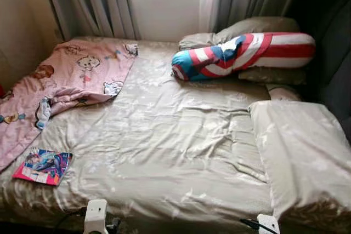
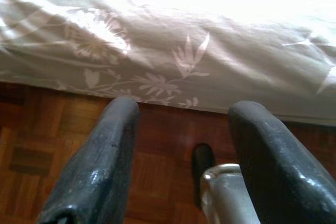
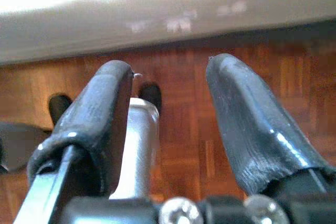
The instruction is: Clean up the room
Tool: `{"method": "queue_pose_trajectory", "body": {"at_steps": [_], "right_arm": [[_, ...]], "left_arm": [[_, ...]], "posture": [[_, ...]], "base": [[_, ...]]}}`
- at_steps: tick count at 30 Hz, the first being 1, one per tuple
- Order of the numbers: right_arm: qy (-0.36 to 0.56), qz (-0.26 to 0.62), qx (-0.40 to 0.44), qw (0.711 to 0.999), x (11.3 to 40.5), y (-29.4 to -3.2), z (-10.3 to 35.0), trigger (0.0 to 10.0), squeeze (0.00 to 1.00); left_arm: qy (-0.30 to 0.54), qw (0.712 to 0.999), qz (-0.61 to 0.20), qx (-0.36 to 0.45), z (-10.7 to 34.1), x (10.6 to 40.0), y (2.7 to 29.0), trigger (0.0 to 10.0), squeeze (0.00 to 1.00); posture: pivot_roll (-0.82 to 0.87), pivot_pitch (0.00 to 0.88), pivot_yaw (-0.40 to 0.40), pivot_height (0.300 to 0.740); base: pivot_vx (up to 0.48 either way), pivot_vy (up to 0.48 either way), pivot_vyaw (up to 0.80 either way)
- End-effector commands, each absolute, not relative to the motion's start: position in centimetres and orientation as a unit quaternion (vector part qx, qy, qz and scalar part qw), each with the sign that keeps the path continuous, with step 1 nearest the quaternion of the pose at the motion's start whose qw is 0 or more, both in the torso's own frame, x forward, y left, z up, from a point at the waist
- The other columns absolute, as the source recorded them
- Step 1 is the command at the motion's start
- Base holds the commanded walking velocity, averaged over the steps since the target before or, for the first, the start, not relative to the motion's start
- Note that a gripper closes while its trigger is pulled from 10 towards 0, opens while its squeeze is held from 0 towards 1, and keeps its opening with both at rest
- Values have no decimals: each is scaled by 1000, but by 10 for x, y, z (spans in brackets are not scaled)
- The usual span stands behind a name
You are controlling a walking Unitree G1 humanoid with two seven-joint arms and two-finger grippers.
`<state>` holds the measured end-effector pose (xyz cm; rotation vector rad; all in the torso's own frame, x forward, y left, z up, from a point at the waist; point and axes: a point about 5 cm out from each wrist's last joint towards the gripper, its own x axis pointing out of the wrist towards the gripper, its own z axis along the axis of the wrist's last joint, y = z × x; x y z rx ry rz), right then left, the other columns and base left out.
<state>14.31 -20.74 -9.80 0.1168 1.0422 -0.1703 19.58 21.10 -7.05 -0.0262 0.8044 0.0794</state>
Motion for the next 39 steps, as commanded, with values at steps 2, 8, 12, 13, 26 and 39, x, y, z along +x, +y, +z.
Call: {"method": "queue_pose_trajectory", "body": {"at_steps": [2, 8, 12, 13, 26, 39], "right_arm": [[491, -70, 51, 867, 149, -204, -96, 10000, 0], [493, -60, 42, 867, 151, -202, -96, 10000, 0], [492, -69, 51, 866, 150, -201, -96, 10000, 0], [492, -69, 51, 866, 150, -201, -96, 10000, 0], [493, -64, 47, 866, 151, -201, -96, 10000, 0], [493, -47, 31, 868, 153, -201, -95, 10000, 0]], "left_arm": [[401, 915, 44, -6, -72, 191, 216, 10000, 0], [405, 913, 47, -7, -74, 187, 219, 10000, 0], [408, 912, 48, -7, -75, 185, 219, 10000, 0], [408, 912, 48, -7, -75, 185, 219, 10000, 0], [412, 910, 48, -4, -75, 183, 222, 10000, 0], [417, 907, 50, -5, -77, 181, 220, 10000, 0]], "posture": [[40, 0, -32, 740], [41, 0, -34, 740], [42, 0, -33, 740], [42, 0, -33, 740], [44, 0, -30, 740], [48, 0, -36, 740]], "base": [[0, 362, 0], [0, 361, 335], [0, 362, 136], [0, 364, 0], [0, 360, 0], [0, 362, 0]]}}
